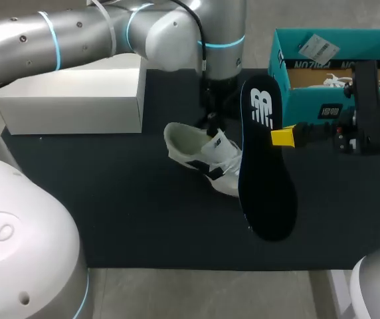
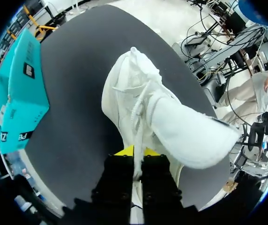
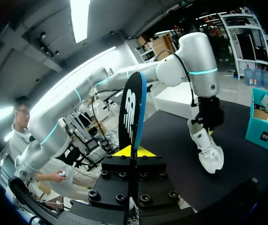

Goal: Take the shoe out of the shoebox, open the shoe tongue, remove and reinsert the insole, then place the shoe into the shoebox

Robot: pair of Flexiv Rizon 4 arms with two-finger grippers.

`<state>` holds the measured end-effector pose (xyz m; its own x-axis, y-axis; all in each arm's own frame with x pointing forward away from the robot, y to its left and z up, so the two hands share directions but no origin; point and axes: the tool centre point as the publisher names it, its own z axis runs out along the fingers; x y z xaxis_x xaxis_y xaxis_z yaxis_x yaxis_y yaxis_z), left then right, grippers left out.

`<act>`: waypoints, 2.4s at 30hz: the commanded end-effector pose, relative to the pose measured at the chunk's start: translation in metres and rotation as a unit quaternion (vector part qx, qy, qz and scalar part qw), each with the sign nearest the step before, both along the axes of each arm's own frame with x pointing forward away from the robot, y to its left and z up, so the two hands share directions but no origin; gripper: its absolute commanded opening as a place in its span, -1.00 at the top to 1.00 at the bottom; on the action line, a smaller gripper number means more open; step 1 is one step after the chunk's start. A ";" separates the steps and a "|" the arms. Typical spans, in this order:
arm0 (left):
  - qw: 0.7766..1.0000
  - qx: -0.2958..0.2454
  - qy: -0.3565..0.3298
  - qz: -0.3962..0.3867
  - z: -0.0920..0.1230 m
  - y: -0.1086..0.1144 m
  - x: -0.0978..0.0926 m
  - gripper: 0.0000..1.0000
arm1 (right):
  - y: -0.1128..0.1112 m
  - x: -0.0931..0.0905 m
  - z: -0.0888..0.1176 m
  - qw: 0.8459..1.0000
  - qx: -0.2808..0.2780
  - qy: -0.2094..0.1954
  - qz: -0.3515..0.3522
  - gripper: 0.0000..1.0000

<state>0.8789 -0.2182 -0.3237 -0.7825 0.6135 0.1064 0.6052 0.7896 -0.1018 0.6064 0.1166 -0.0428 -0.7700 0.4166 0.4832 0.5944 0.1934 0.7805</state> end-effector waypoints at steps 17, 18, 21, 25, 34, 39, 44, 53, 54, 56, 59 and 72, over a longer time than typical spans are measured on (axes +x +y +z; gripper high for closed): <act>0.839 0.033 0.111 -0.532 0.011 -0.010 0.026 1.00 | 0.003 -0.012 -0.002 0.998 0.042 -0.030 -0.045 1.00; 0.839 0.036 0.109 -0.532 0.011 -0.010 0.027 1.00 | 0.003 -0.012 -0.002 0.998 0.042 -0.030 -0.045 1.00; 0.835 0.039 0.104 -0.539 0.013 -0.009 0.028 1.00 | 0.003 -0.012 -0.002 0.998 0.042 -0.030 -0.045 1.00; 0.828 0.046 0.101 -0.550 0.014 -0.007 0.029 1.00 | 0.003 -0.012 -0.002 0.998 0.042 -0.030 -0.045 1.00; 0.831 0.069 0.094 -0.543 0.007 -0.012 0.035 1.00 | 0.003 -0.012 -0.002 0.998 0.042 -0.030 -0.045 1.00; 0.849 0.058 0.088 -0.518 0.005 -0.013 0.037 1.00 | 0.003 -0.012 -0.002 0.998 0.042 -0.030 -0.045 1.00; 0.861 0.066 0.082 -0.498 0.007 -0.014 0.036 1.00 | 0.003 -0.012 -0.002 0.998 0.042 -0.030 -0.045 1.00; 0.857 0.089 0.095 -0.499 -0.004 -0.016 0.040 1.00 | 0.003 -0.012 -0.002 0.998 0.042 -0.030 -0.045 1.00; 0.857 0.089 0.097 -0.498 -0.005 -0.016 0.041 1.00 | 0.003 -0.012 -0.002 0.998 0.042 -0.030 -0.045 1.00; 0.855 0.089 0.101 -0.500 -0.009 -0.017 0.043 1.00 | 0.003 -0.012 -0.002 0.998 0.042 -0.030 -0.045 1.00; 0.856 0.089 0.111 -0.498 -0.016 -0.019 0.045 1.00 | 0.003 -0.012 -0.002 0.998 0.042 -0.030 -0.045 1.00; 0.838 0.077 0.146 -0.521 -0.041 -0.022 0.038 1.00 | 0.003 -0.012 -0.002 0.998 0.042 -0.030 -0.045 1.00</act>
<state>0.9150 -0.2375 -0.3612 0.2259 0.9145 0.3356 0.9450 -0.1221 -0.3033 0.6064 0.1166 -0.0428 -0.7701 0.4165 0.4833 0.5944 0.1933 0.7806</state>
